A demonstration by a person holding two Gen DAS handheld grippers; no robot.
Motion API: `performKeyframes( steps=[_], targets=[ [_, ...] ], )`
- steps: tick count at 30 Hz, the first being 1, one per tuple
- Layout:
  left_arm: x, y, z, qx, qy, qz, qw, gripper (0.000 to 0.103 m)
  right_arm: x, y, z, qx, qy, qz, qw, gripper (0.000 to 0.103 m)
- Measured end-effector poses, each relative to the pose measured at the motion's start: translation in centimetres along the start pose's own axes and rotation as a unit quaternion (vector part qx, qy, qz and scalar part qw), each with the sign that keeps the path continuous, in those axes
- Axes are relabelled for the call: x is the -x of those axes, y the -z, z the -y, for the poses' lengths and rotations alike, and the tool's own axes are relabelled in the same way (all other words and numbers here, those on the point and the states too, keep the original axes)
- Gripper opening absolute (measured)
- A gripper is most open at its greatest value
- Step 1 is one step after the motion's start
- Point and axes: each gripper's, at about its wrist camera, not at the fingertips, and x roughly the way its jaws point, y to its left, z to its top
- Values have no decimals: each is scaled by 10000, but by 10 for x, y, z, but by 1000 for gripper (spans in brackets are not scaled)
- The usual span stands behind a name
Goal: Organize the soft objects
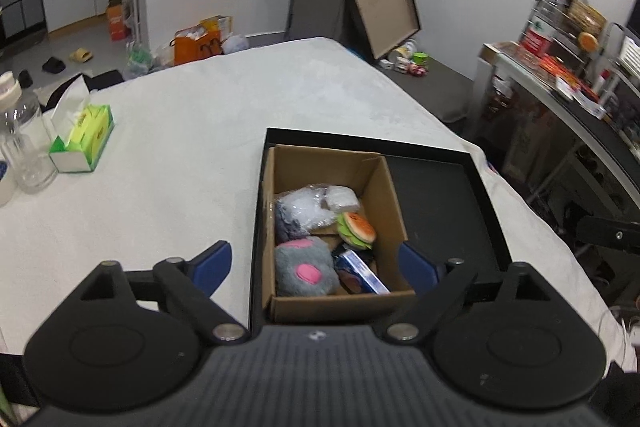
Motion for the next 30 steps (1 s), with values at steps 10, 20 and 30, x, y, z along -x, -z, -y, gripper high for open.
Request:
performKeyframes(
  steps=[10,20,30],
  targets=[
    [47,14,20,-176,51,73,9998,97,47,15,4,-63,-75,166,9998,103],
    [84,13,31,-256,199,253,9992,98,82,22,11,-263,16,317,9992,103],
    [113,21,39,-212,196,385,9988,98,112,32,-5,-189,73,469,9987,103]
  ],
)
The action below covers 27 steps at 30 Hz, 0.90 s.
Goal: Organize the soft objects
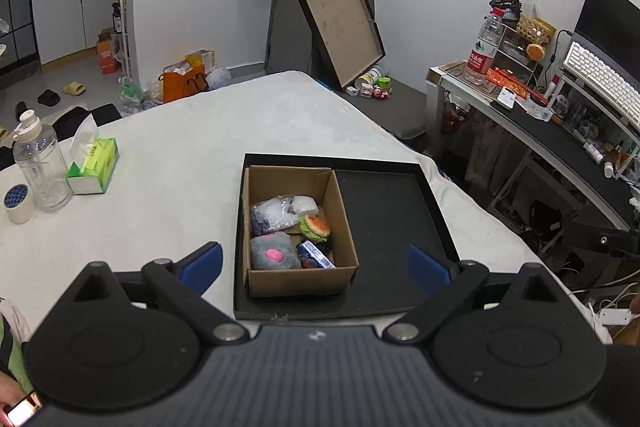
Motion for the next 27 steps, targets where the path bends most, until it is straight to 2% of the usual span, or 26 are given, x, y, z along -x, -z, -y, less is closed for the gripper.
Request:
performKeyframes(
  steps=[15,20,27],
  targets=[
    [33,7,12,6,24,218,9998,98,29,11,-23,209,204,152,9995,103],
    [42,12,21,-10,47,298,9995,103,32,13,-32,325,193,107,9992,103],
    [49,18,37,-144,68,319,9994,103,39,19,-46,605,167,52,9980,103]
  ],
)
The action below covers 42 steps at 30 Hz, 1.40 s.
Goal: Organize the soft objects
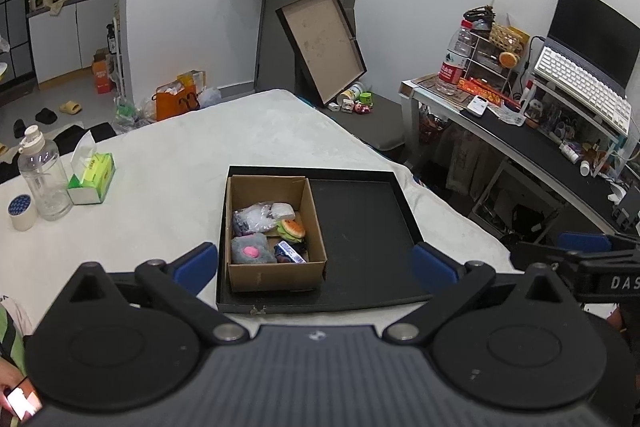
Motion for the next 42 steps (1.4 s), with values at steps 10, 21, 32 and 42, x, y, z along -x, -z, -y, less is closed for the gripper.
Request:
performKeyframes(
  steps=[10,21,32,42],
  targets=[
    [0,4,7,-97,-40,-35,9999,103,3,2,-2,-23,53,-123,9999,103],
    [-2,2,8,-103,25,-105,9999,103,3,4,1,-80,24,-162,9998,103],
    [-3,3,7,-103,33,-110,9999,103,3,4,1,-71,13,-166,9998,103],
    [-2,3,9,-92,48,-114,9999,103,3,3,2,-61,15,-147,9999,103]
  ],
)
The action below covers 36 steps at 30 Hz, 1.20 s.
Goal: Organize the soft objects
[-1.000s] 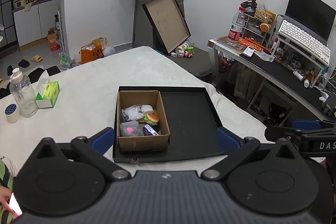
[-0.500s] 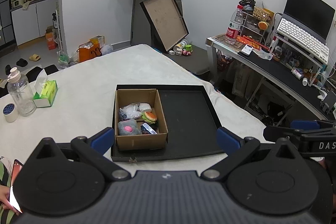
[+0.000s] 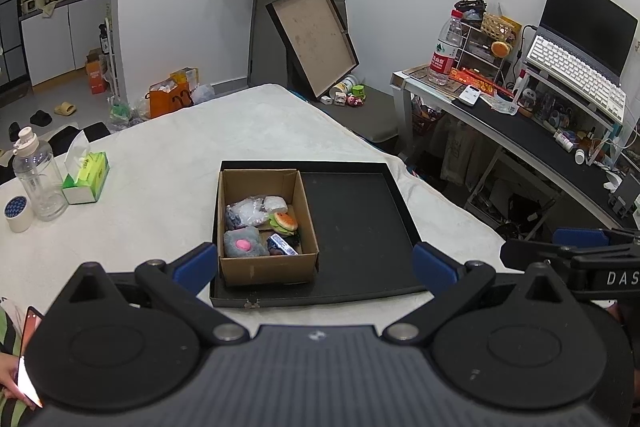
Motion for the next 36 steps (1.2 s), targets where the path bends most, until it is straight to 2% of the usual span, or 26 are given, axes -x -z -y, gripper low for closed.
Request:
performKeyframes(
  steps=[36],
  targets=[
    [0,-1,10,-22,-8,6,10000,103,3,1,-1,-32,23,9,10000,103]
  ],
)
